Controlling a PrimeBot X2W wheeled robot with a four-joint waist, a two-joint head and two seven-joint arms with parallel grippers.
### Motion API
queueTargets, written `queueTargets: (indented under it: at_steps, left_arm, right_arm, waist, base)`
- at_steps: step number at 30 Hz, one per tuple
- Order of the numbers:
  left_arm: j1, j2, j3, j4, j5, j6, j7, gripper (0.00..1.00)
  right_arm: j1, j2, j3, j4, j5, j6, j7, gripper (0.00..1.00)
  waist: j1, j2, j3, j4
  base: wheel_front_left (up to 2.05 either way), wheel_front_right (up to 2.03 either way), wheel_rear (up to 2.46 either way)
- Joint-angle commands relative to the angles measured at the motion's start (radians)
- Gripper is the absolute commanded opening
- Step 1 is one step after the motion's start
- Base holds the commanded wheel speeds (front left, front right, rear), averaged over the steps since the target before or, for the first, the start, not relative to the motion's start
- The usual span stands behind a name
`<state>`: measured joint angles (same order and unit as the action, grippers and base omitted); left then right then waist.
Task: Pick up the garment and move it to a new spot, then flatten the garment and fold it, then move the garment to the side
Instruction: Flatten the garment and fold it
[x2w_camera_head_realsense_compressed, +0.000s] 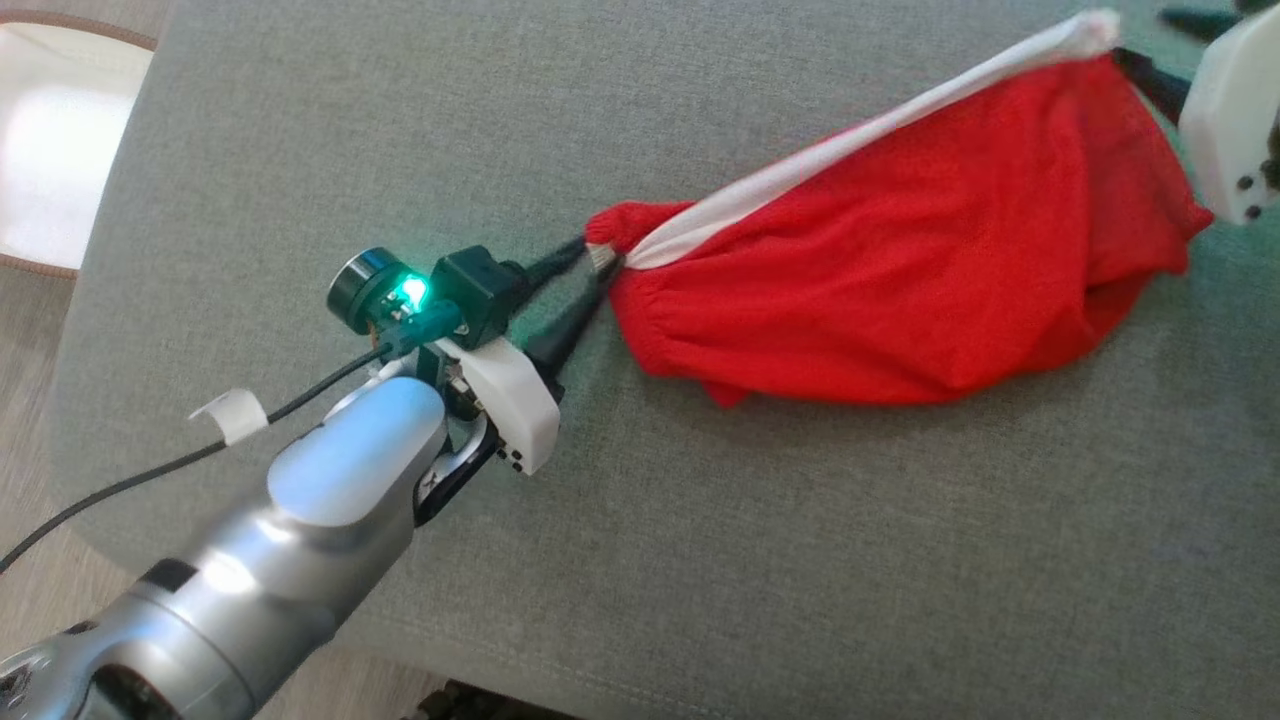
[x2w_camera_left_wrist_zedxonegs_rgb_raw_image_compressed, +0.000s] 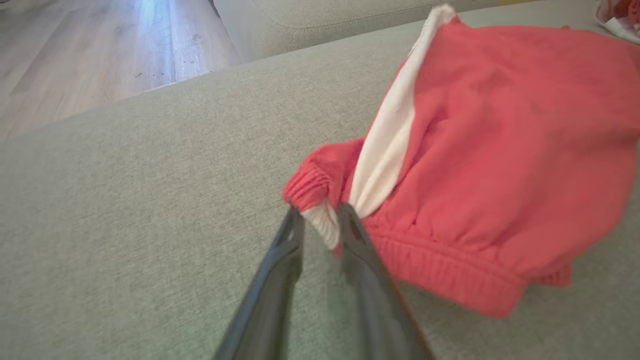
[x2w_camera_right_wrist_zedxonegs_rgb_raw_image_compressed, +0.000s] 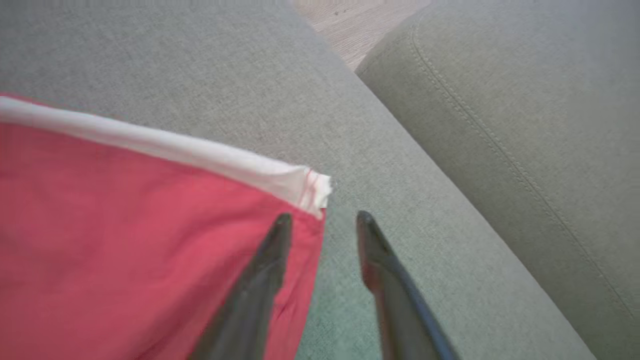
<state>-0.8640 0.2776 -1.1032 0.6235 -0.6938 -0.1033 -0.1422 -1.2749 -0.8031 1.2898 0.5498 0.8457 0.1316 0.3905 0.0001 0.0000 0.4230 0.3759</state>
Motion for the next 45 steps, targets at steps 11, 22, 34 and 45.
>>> queueTargets:
  at_steps: [11,22,34,45]
  left_arm:
    - [0.0,0.072,0.101,0.011,-0.042,0.048,-0.084,1.0]
    - [0.136,0.146,0.356,-0.243,-0.01,0.238,-0.119,1.0]
    - [0.486,0.09,0.613,-0.439,0.115,0.284,-0.119,1.0]
    - [0.699,-0.004,0.73,-0.424,0.219,0.22,-0.12,1.0]
  right_arm:
    - [0.035,0.117,-0.111,0.205,0.074,-0.001,-0.302,1.0]
    - [0.196,0.299,-0.322,0.319,0.161,-0.001,-0.622,1.0]
    - [0.577,0.466,-0.803,0.126,-0.151,-0.001,-0.652,1.0]
    - [1.0,0.694,-1.094,-0.098,-0.438,-0.001,-0.652,1.0]
  waist:
    - [-0.0001,0.0,-0.088,-0.087]
    - [-0.0001,0.0,-0.212,-0.205]
    - [-0.0001,0.0,-0.324,-0.312]
    - [-0.0001,0.0,-0.385,-0.337]
  base:
    - [0.0,0.0,0.0]
    - [0.0,0.0,0.0]
    - [0.0,0.0,0.0]
    - [0.0,0.0,0.0]
